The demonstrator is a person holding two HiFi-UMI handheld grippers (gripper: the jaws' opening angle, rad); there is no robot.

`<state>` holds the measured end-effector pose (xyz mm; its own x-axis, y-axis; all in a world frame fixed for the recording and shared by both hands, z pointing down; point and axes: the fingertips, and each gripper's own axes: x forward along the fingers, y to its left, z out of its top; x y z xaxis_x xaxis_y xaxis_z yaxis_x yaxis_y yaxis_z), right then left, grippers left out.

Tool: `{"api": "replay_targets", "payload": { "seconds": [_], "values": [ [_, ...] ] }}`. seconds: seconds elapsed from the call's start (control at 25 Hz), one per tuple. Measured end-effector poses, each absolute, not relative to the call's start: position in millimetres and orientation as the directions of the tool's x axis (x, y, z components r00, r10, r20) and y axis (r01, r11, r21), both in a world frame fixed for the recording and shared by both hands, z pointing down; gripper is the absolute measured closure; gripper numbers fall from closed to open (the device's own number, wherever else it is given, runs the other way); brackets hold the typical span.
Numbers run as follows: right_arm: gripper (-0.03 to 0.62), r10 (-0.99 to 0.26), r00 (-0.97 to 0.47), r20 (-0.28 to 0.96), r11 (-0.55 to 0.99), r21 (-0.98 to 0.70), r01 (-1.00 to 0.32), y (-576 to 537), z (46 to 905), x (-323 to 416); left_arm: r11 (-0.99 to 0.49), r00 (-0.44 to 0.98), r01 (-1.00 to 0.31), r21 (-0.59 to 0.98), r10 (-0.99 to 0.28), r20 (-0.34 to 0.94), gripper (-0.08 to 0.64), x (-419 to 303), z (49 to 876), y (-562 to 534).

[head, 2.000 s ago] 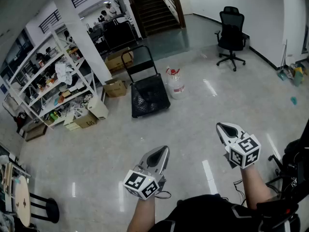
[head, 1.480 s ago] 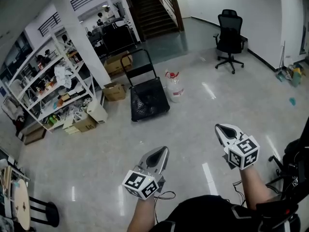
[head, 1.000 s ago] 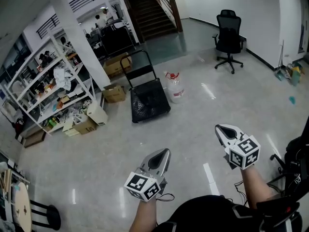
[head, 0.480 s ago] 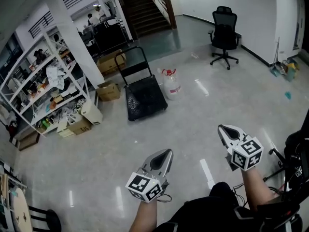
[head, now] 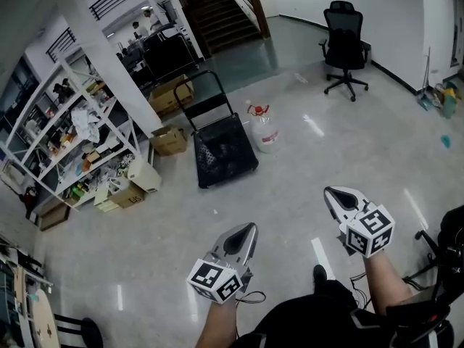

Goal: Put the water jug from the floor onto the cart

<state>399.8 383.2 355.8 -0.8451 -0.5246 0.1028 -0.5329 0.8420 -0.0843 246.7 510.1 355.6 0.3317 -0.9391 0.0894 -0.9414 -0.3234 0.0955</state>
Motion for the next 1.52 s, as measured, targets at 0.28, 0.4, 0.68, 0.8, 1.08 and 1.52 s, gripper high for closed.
{"api": "replay_targets", "payload": {
  "seconds": [0.28,0.4,0.68,0.8,1.08,1.52],
  "values": [
    [0.592,-0.526,-0.847,0.078,0.848,-0.033,-0.53,275.4,344.5,410.9,-0.292,0.298,-0.954,0.074,-0.949,0.106,0.559,245.5,345.9,402.2],
    [0.592,-0.511,-0.856,0.08,0.857,-0.032,-0.515,238.0,345.0,418.9,-0.277,0.283,-0.959,0.066,-0.953,0.111,0.56,251.1,343.0,363.6],
    [0.592,-0.491,-0.867,0.084,0.868,-0.046,-0.495,169.1,346.3,413.9,-0.266,0.273,-0.962,0.068,-0.952,0.137,0.56,252.2,342.0,297.3],
    [0.592,-0.484,-0.871,0.083,0.871,-0.049,-0.489,151.2,348.1,404.0,-0.271,0.278,-0.96,0.071,-0.949,0.15,0.56,245.0,346.5,277.4],
    [0.592,-0.495,-0.862,0.111,0.863,-0.048,-0.502,98.5,357.2,362.5,-0.302,0.312,-0.949,0.087,-0.94,0.137,0.559,207.6,353.8,220.6],
    [0.592,-0.543,-0.83,0.133,0.835,-0.021,-0.55,-1.5,337.9,238.8,-0.346,0.353,-0.932,0.105,-0.934,0.059,0.559,75.0,346.5,113.8]
  ]
}}
